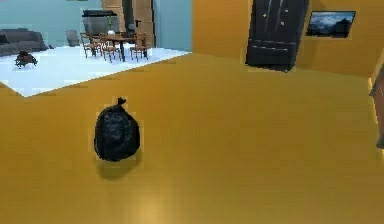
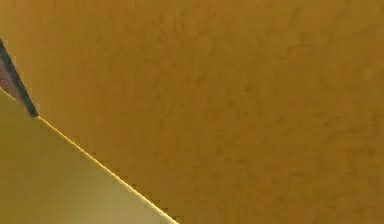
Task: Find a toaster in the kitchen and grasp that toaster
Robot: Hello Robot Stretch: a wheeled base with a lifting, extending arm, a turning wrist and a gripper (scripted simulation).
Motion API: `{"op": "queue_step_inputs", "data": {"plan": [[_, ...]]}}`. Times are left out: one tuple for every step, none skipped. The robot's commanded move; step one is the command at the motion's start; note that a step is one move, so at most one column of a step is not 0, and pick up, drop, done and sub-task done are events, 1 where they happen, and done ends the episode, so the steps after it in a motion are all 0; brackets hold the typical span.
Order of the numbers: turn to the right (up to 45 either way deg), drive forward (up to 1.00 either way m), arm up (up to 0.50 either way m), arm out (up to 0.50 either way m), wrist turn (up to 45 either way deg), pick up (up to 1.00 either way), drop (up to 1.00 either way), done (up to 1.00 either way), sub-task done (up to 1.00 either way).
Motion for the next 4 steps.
{"op": "queue_step_inputs", "data": {"plan": [[0.0,1.0,0.0,0.0,0.0,0.0,0.0,0.0,0.0],[0.0,1.0,0.0,0.0,0.0,0.0,0.0,0.0,0.0],[3.0,0.0,0.0,0.0,0.0,0.0,0.0,0.0,0.0],[0.0,0.3,0.0,0.0,0.0,0.0,0.0,0.0,0.0]]}}
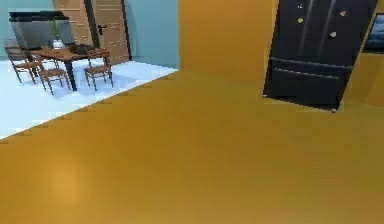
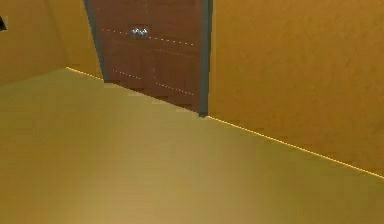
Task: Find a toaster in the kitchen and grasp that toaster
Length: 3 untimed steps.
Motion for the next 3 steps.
{"op": "queue_step_inputs", "data": {"plan": [[-45.0,0.0,0.0,0.0,0.0,0.0,0.0,0.0,0.0],[-9.0,0.0,0.0,0.0,0.0,0.0,0.0,0.0,0.0],[0.0,0.8,0.0,0.0,0.0,0.0,0.0,0.0,0.0]]}}
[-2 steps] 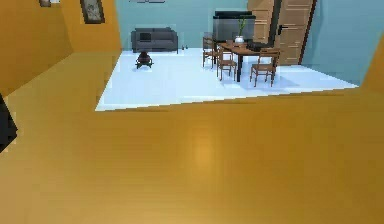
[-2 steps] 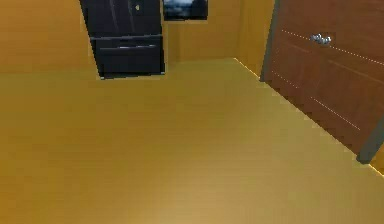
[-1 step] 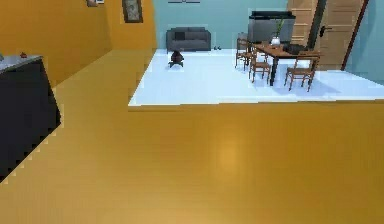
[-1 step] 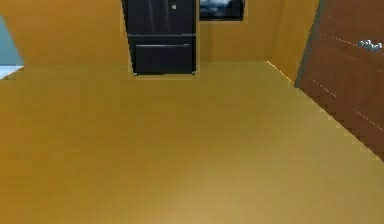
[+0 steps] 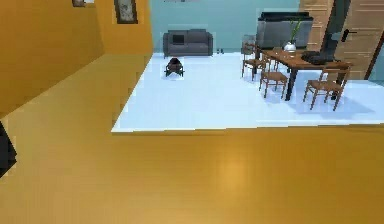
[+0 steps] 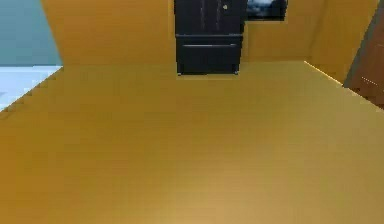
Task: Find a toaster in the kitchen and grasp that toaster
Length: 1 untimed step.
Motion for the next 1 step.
{"op": "queue_step_inputs", "data": {"plan": [[-45.0,0.0,0.0,0.0,0.0,0.0,0.0,0.0,0.0]]}}
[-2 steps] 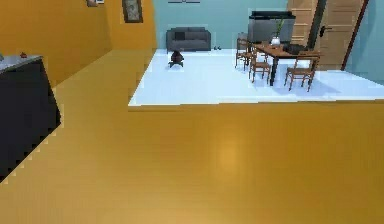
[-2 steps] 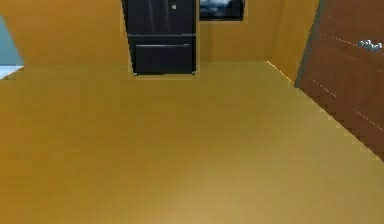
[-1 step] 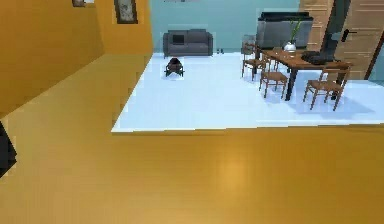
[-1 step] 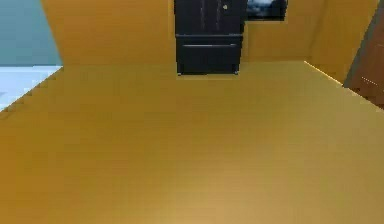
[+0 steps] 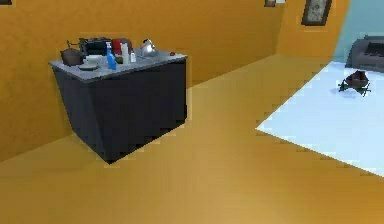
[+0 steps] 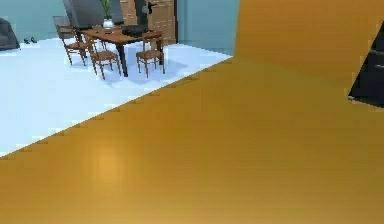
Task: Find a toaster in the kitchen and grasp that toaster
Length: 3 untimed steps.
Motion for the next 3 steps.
{"op": "queue_step_inputs", "data": {"plan": [[-9.0,0.0,0.0,0.0,0.0,0.0,0.0,0.0,0.0],[0.0,1.0,0.0,0.0,0.0,0.0,0.0,0.0,0.0],[-9.0,0.0,0.0,0.0,0.0,0.0,0.0,0.0,0.0]]}}
